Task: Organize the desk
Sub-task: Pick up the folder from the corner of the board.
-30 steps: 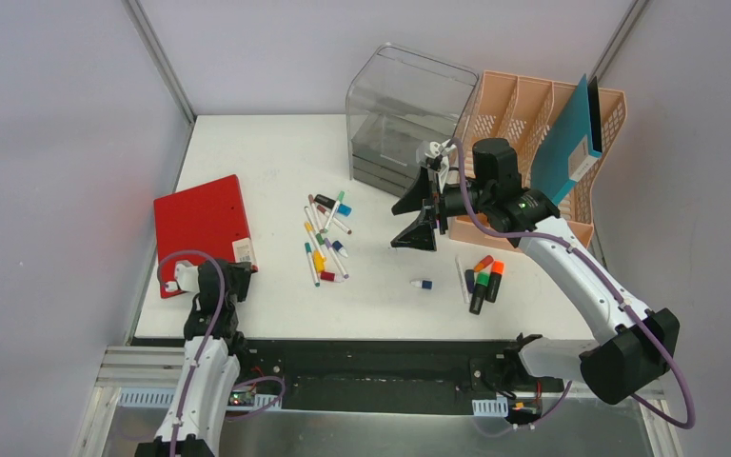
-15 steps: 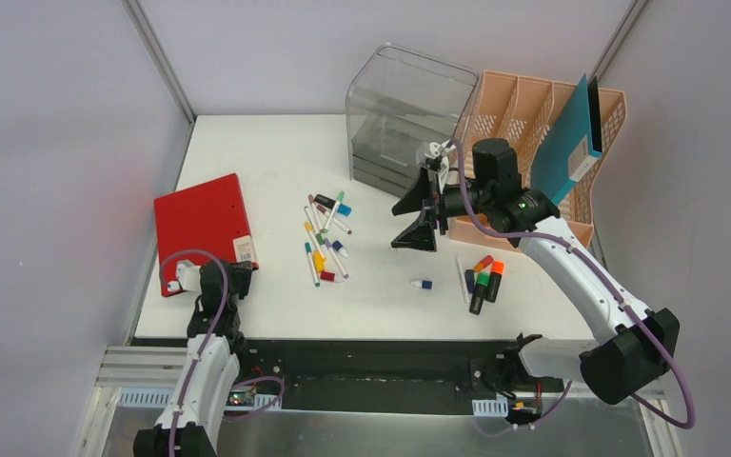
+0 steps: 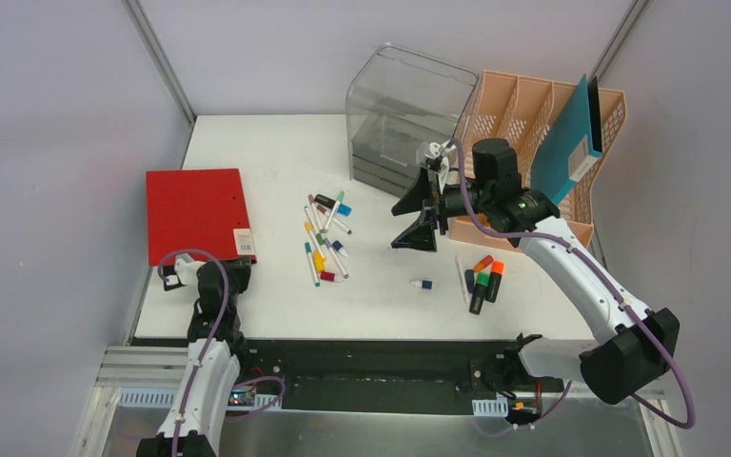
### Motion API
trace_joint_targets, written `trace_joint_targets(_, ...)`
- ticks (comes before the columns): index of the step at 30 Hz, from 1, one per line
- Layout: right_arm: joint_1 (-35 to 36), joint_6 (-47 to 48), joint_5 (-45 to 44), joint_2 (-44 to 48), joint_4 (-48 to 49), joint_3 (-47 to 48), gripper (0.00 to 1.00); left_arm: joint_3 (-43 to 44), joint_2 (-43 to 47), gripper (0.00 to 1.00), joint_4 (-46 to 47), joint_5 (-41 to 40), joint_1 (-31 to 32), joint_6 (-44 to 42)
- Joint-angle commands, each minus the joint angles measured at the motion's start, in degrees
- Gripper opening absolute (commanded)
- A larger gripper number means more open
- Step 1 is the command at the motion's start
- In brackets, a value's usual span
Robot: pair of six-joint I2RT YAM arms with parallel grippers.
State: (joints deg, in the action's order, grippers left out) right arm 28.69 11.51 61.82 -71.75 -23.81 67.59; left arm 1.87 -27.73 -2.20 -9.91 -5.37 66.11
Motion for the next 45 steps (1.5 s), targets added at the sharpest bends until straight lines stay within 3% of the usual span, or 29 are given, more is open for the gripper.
trace_joint_targets(1,-0.29,0.06,2.22,-0.39,2.54,0.32,0.94,0.71,4.16,0.00,3.42,5.99,-0.66,-1.07)
trace_joint_targets(10,0.85,-8.08,2.48,-3.83,11.19,-2.95,0.94,2.08,14.74,0.00,-4.89,14.77,-0.63,4.58)
trace_joint_targets(15,7.28,-13.74,-2.89,-10.18,16.84,-3.56,0.94,1.41,16.45,0.00,-3.06,21.45,-0.61,8.11)
trace_joint_targets(21,13.97,-24.40,-15.88,-20.29,19.77,2.00,0.94,2.52,15.22,0.00,1.00,29.40,-0.60,10.92)
trace_joint_targets(26,16.13,-32.85,-23.75,-28.18,19.47,10.79,0.94,4.00,16.24,0.00,2.10,31.78,-0.57,13.51)
trace_joint_targets(32,17.25,-51.83,-28.04,-36.98,21.51,17.78,0.99,5.45,17.66,0.00,3.48,32.42,-0.54,15.79)
trace_joint_targets(35,18.31,-55.68,-29.59,-39.56,21.38,20.18,0.99,5.43,17.83,0.00,4.33,32.83,-0.57,16.59)
trace_joint_targets(39,19.46,-56.90,-31.71,-42.07,14.30,24.67,0.99,5.08,18.65,0.00,4.74,33.25,-0.52,17.99)
trace_joint_targets(41,19.69,-60.56,-37.86,-43.19,12.86,26.11,0.99,4.99,19.14,0.00,4.61,33.44,-0.50,18.46)
trace_joint_targets(45,20.18,-64.05,-40.37,-45.63,10.90,28.74,0.99,5.05,20.28,0.00,3.86,33.96,-0.52,19.02)
